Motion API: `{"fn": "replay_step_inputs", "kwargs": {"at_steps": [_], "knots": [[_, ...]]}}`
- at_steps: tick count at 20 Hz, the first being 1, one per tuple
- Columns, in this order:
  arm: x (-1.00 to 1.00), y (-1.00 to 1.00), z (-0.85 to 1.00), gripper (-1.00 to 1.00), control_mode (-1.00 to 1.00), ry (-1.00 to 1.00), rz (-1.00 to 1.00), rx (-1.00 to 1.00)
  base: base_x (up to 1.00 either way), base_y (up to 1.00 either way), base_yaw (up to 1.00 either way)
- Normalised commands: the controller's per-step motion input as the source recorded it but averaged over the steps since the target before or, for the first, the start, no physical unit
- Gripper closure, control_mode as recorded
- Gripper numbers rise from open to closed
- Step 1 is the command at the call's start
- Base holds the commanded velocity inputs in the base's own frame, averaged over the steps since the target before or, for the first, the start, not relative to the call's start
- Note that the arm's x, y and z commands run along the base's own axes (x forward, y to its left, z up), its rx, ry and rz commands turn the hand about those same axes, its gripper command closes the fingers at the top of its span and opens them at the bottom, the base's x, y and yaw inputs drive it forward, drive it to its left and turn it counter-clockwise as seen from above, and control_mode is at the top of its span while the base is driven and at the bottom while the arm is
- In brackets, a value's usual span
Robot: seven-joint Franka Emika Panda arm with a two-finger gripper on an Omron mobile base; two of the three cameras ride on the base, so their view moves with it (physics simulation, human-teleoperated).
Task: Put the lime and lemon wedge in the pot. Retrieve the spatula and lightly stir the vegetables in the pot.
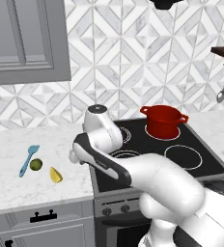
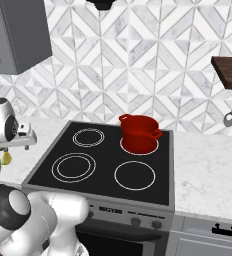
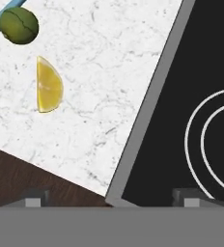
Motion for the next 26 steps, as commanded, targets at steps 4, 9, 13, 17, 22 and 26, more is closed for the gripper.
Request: {"fn": "replay_step_inputs", "kwargs": {"at_steps": [4,9,13,17,22,26], "knots": [[0.48,1.0,-0.46,-1.0,-1.0,0.1,0.0,-0.03,0.0,0.0,0.0],[0.32,0.75,-0.27,-1.0,-1.0,0.03,0.0,-0.01,0.0,0.0,0.0],[0.01,0.21,-0.05,-1.0,-1.0,0.0,0.0,0.0,0.0,0.0,0.0],[0.03,0.12,-0.15,-1.0,-1.0,0.0,0.0,0.0,0.0,0.0,0.0],[0.17,0.22,-0.4,-1.0,-1.0,0.0,0.0,0.0,0.0,0.0,0.0],[0.16,0.24,-0.31,-1.0,-1.0,0.0,0.0,0.0,0.0,0.0,0.0]]}}
